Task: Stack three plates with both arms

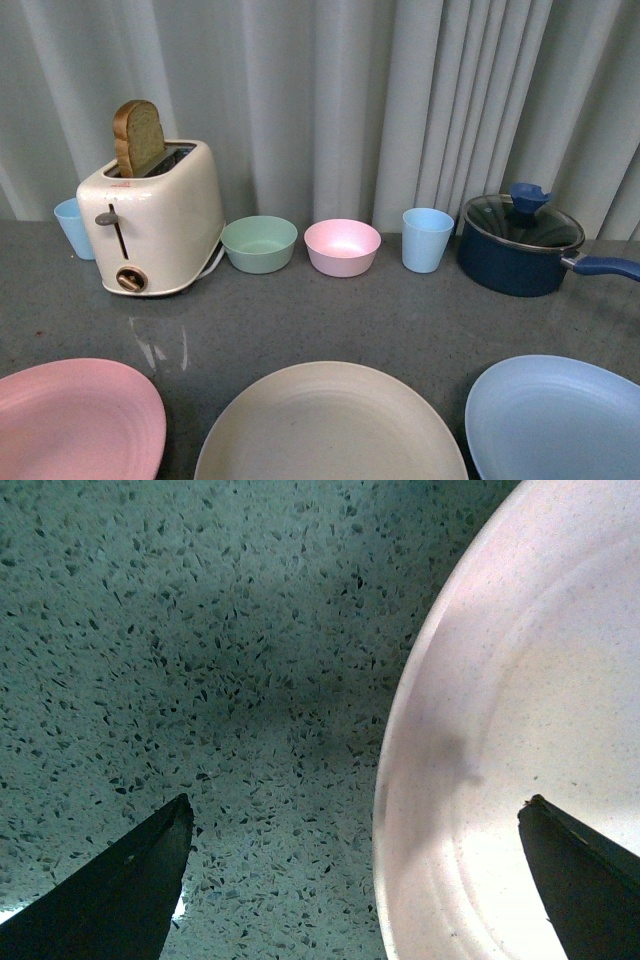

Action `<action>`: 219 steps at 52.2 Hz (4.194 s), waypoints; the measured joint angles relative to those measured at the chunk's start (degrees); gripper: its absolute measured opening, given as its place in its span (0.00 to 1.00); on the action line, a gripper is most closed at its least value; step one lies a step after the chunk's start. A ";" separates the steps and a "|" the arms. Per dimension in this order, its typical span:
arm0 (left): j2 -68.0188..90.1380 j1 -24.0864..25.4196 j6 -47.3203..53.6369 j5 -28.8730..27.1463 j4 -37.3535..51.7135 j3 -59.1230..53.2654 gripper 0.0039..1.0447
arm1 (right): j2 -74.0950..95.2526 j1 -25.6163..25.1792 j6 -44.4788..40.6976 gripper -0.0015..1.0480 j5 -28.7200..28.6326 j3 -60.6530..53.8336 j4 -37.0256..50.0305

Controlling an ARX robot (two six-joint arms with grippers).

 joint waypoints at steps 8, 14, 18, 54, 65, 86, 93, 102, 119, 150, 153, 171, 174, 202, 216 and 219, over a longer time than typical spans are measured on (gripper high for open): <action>1.18 -0.04 0.20 0.04 -0.68 -0.15 0.94 | 0.00 0.00 0.00 0.93 0.00 0.00 0.00; 1.38 -0.07 0.20 -0.24 -0.70 -0.15 0.94 | 0.00 0.00 0.00 0.93 0.00 0.00 0.00; 1.42 -0.07 0.13 -0.44 -0.70 -0.15 0.86 | 0.00 0.00 0.00 0.93 0.00 0.00 0.00; -0.87 3.32 -4.70 7.56 -10.14 6.29 0.04 | 0.00 0.00 0.00 0.93 0.00 0.00 0.00; -5.68 5.22 -5.03 12.50 -15.26 11.34 0.03 | 0.00 0.00 0.00 0.93 0.00 0.00 0.00; -19.78 -7.63 -6.62 17.64 -17.70 3.06 0.03 | 0.00 0.00 0.00 0.93 0.00 0.00 0.00; -20.11 -19.47 -12.46 15.61 -10.43 -2.58 0.03 | 0.00 0.00 0.00 0.93 0.00 0.00 0.00; -16.04 -29.49 -21.03 12.39 -4.04 -2.73 0.03 | 0.00 0.00 0.00 0.93 0.00 0.00 0.00; -10.73 -35.47 -26.82 9.99 -1.99 -0.68 0.03 | 0.00 0.00 0.00 0.93 0.00 0.00 0.00; -6.97 -40.09 -29.99 5.42 -1.62 3.58 0.03 | 0.00 0.00 0.00 0.93 0.00 0.00 0.00; -6.64 -40.04 -29.97 5.35 -1.68 3.78 0.03 | 0.00 0.00 0.00 0.93 0.00 0.00 0.00; -6.12 -38.80 -29.59 4.68 -1.77 4.26 0.03 | 0.00 0.00 0.00 0.93 0.00 0.00 0.00; -6.10 -38.47 -29.38 4.02 -1.68 4.26 0.03 | 0.00 0.00 0.00 0.93 0.00 0.00 0.00; -24.83 -29.35 -37.38 8.31 18.86 -7.06 0.85 | 0.00 0.00 0.00 0.93 0.00 0.00 0.00; -28.65 -30.27 -35.23 -7.08 39.47 -17.00 0.83 | 0.00 0.00 0.00 0.93 0.00 0.00 0.00; -28.61 -30.82 -33.66 -17.09 54.73 -24.20 0.71 | 0.00 0.00 0.00 0.93 0.00 0.00 0.00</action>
